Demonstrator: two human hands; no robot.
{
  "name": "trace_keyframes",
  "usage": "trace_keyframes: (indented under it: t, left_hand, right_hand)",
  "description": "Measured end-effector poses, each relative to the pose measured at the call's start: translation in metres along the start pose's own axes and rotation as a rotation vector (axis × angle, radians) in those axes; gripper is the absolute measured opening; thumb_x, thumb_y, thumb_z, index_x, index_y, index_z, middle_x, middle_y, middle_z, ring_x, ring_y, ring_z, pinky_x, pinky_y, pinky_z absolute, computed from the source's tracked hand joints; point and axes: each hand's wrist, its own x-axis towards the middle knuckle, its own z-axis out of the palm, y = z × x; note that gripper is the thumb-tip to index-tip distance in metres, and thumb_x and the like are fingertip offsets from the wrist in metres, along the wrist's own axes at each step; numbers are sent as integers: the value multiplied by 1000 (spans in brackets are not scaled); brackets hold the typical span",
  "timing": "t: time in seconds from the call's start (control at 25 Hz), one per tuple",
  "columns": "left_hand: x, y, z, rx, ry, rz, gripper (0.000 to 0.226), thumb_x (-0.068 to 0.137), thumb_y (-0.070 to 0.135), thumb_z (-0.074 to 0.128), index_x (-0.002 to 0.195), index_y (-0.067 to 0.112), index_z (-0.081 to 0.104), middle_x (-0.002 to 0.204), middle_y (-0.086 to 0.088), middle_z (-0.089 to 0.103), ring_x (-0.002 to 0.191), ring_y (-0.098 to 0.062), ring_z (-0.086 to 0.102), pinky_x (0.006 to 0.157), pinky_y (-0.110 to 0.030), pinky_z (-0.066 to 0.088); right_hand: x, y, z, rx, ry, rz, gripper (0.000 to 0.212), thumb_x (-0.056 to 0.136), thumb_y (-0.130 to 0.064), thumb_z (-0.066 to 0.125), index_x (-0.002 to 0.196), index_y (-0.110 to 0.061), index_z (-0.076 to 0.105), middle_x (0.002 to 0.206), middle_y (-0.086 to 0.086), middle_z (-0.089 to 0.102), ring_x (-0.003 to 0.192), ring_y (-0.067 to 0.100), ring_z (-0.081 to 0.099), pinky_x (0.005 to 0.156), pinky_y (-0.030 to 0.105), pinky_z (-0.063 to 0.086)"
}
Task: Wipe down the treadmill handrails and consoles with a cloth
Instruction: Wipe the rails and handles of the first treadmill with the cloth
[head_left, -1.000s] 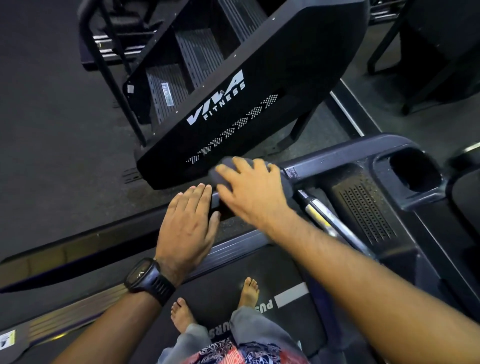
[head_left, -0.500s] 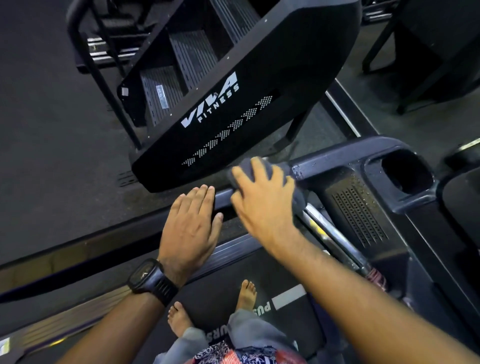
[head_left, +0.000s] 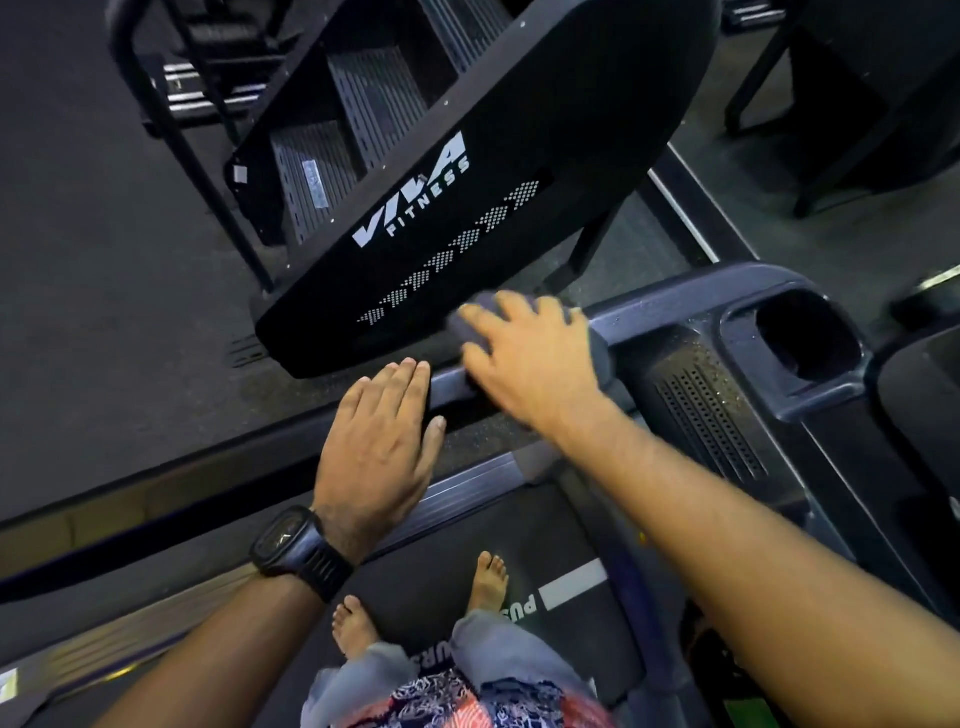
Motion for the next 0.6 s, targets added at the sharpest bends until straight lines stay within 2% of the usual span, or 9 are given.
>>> trace_keyframes:
  t: [0.08, 0.12, 0.24, 0.32, 0.4, 0.44, 0.48, 0.56, 0.6]
  left_hand:
    - [0, 3, 0, -2, -11, 0, 56, 98, 35, 42, 143, 1, 45, 142, -17, 52, 131, -31, 49, 111, -47, 37]
    - [0, 4, 0, -2, -17, 3, 56, 98, 34, 42, 142, 0, 46, 142, -18, 52, 131, -32, 49, 111, -48, 38]
    - [3, 4, 2, 1, -25, 31, 56, 97, 32, 40, 139, -4, 47, 140, -21, 52, 129, -34, 51, 109, -48, 39]
    - [6, 3, 2, -4, -31, 44, 55, 99, 32, 41, 141, -2, 46, 142, -20, 51, 130, -33, 49, 109, -47, 39]
    - [8, 4, 2, -12, -57, 64, 55, 99, 32, 41, 143, -2, 44, 143, -19, 51, 130, -32, 49, 109, -47, 39]
    - [9, 3, 1, -22, -69, 77, 55, 99, 32, 40, 143, -2, 44, 142, -20, 51, 130, -33, 49, 109, -47, 40]
    - [12, 3, 1, -33, -78, 96, 56, 99, 31, 39, 142, -4, 45, 142, -21, 51, 131, -33, 49, 108, -48, 40]
    - [16, 0, 0, -60, -104, 147, 57, 100, 31, 38, 142, -6, 43, 144, -23, 49, 133, -34, 47, 110, -48, 40]
    - [18, -1, -1, -78, -119, 168, 57, 100, 31, 38, 144, -6, 41, 145, -22, 47, 135, -34, 45, 110, -48, 39]
  right_hand:
    - [-10, 14, 2, -48, 61, 171, 45, 92, -47, 45, 134, -33, 51, 136, 5, 51, 112, 36, 49, 95, 55, 40]
    - [-21, 5, 7, -66, 116, 152, 44, 90, -46, 47, 132, -32, 54, 134, 6, 52, 110, 37, 50, 93, 55, 41]
    - [-15, -25, 6, 1, 12, -126, 45, 91, -50, 45, 132, -34, 56, 132, 3, 56, 112, 36, 51, 99, 59, 37]
    - [11, 1, -5, 21, -67, 29, 44, 94, -50, 42, 134, -35, 52, 134, 4, 53, 117, 36, 46, 102, 61, 34]
    - [1, 17, -5, -44, -26, 236, 42, 94, -47, 43, 132, -32, 51, 133, 6, 49, 115, 34, 44, 95, 55, 38]
    - [-12, 10, -1, -74, 36, 233, 42, 93, -46, 44, 132, -32, 51, 133, 6, 49, 112, 34, 44, 91, 53, 40]
    - [-24, -6, 3, -55, 58, 132, 45, 91, -47, 44, 133, -33, 51, 135, 6, 49, 112, 35, 45, 90, 53, 41]
    - [-19, -18, 5, -37, -7, -30, 49, 91, -52, 42, 137, -38, 50, 140, 3, 50, 115, 35, 47, 99, 60, 37]
    - [-2, -5, 2, -24, -48, -3, 49, 91, -53, 41, 138, -39, 50, 141, 2, 49, 119, 35, 46, 103, 63, 34]
